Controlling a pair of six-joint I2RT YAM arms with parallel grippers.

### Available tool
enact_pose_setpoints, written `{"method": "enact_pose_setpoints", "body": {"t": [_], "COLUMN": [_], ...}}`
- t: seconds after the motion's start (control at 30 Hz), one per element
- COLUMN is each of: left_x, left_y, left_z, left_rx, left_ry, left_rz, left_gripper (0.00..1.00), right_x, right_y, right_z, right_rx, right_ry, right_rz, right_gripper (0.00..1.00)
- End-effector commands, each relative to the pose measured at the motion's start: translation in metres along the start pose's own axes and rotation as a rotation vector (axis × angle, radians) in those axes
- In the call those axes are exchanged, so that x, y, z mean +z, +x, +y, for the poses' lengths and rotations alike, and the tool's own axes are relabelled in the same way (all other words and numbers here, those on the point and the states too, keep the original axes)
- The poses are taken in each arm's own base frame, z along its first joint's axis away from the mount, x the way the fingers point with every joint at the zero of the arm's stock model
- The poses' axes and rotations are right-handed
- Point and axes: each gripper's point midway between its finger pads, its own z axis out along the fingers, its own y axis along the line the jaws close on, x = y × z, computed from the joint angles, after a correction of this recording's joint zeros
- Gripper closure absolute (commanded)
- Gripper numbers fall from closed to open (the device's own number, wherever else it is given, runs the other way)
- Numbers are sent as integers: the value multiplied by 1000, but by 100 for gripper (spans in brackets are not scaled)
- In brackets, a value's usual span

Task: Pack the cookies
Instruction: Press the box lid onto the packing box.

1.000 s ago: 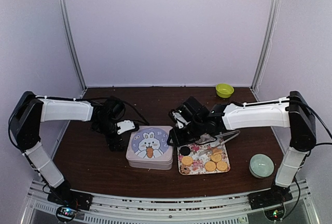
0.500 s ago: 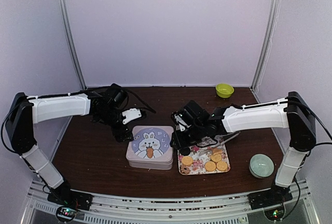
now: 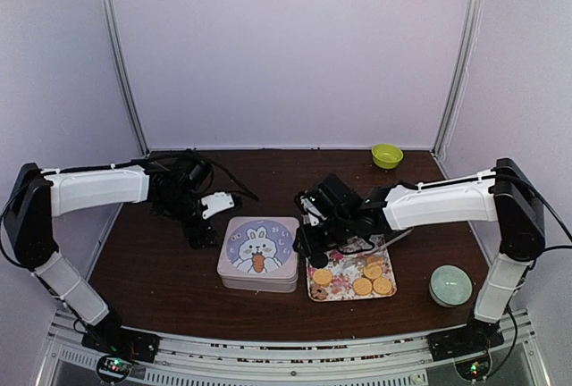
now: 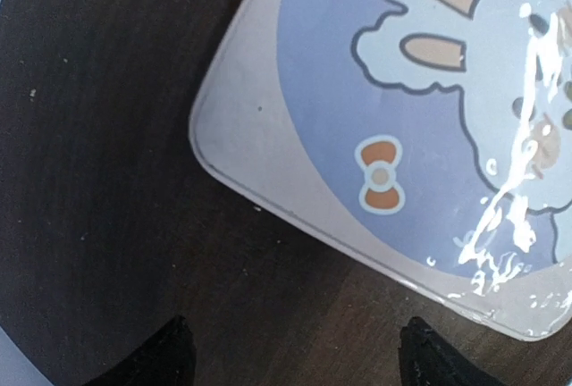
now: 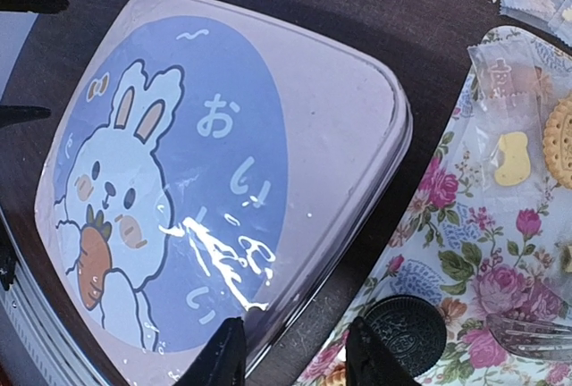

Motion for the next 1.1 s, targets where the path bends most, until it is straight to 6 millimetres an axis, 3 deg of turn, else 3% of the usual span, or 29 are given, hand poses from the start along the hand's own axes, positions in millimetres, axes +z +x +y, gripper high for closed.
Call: {"method": "enact_pose_setpoints", "body": {"t": [0.0, 0.13, 0.27, 0.4, 0.6, 0.8, 0.97, 1.07], "left_x": [34, 29, 11, 1, 3, -12, -32, -42], "left_y": [1, -18, -34, -35, -31, -28, -23, -21], "left_z": [4, 6, 9, 7, 2, 5, 8, 12], "left_rx": [-24, -25, -25, -29, -40, -26, -21, -28], "left_ry": [19, 37, 40, 45, 60, 41, 27, 17], "left_rz": [42, -8, -60, -81, -75, -72, -78, -78], "left_gripper": [21, 22, 22, 22, 22, 21, 20, 19], "right_x": [-10, -43, -54, -57, -33, 10, 13, 9], "right_y": [26, -14, -32, -39, -25, 17, 30, 28], "right_z": [-28, -2, 19, 36, 58, 30, 13, 17], "right_rx": [-41, -34, -19, -2, 28, 94, 149, 152], "right_ry": [127, 47, -30, -113, -240, -190, -197, -231], "right_rz": [81, -37, -87, -128, -103, 7, 4, 0], "right_gripper": [61, 54, 49, 47, 49, 54, 55, 54]}}
